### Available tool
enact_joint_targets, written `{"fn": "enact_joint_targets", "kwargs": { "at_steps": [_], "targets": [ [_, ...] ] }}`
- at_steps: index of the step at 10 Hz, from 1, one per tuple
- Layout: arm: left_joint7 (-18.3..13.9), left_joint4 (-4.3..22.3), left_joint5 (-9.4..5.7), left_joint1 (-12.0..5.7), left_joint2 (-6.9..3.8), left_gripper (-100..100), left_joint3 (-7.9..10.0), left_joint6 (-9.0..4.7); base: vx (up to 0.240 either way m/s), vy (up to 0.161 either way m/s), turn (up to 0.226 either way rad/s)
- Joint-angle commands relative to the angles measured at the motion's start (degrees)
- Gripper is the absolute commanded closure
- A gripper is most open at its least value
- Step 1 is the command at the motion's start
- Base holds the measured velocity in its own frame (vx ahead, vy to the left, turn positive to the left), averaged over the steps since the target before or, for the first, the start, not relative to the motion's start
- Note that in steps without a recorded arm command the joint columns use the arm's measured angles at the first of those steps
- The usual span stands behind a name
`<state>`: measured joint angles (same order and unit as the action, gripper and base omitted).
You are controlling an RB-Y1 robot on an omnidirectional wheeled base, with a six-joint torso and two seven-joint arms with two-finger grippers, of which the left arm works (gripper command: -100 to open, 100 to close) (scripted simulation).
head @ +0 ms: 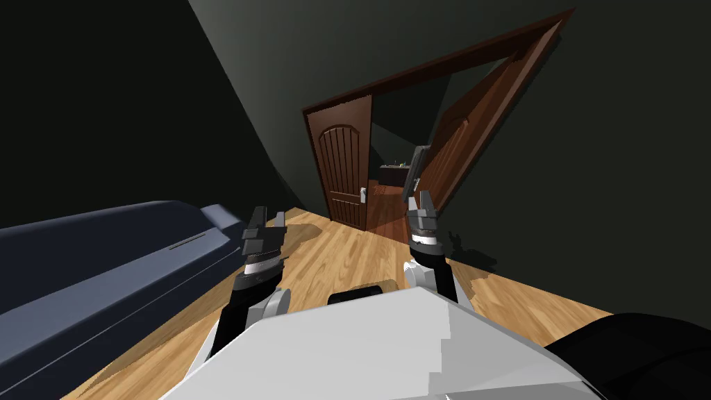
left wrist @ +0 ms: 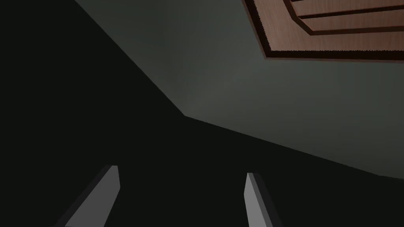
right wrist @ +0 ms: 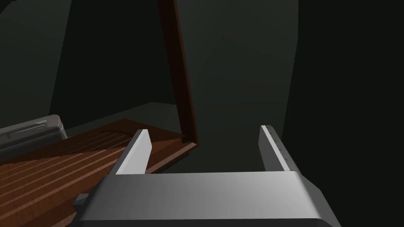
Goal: Push the door open
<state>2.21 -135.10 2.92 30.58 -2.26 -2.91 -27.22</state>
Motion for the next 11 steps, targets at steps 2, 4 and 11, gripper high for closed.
{"fn": "enact_joint_targets", "kwargs": {
  "at_steps": [2,4,11],
  "targets": [
    [-0.3,2.3,-0.09,-1.16,-0.45,-100,-0.39,0.42,0.092,-0.029,-0.058],
    [-0.6,5.0,-0.2,-2.56,-0.9,-100,-0.87,0.92,0.148,-0.028,-0.058],
    [-1.5,13.0,-0.51,-6.65,-1.87,-100,-2.27,2.39,0.115,-0.017,-0.059]
  ]
}}
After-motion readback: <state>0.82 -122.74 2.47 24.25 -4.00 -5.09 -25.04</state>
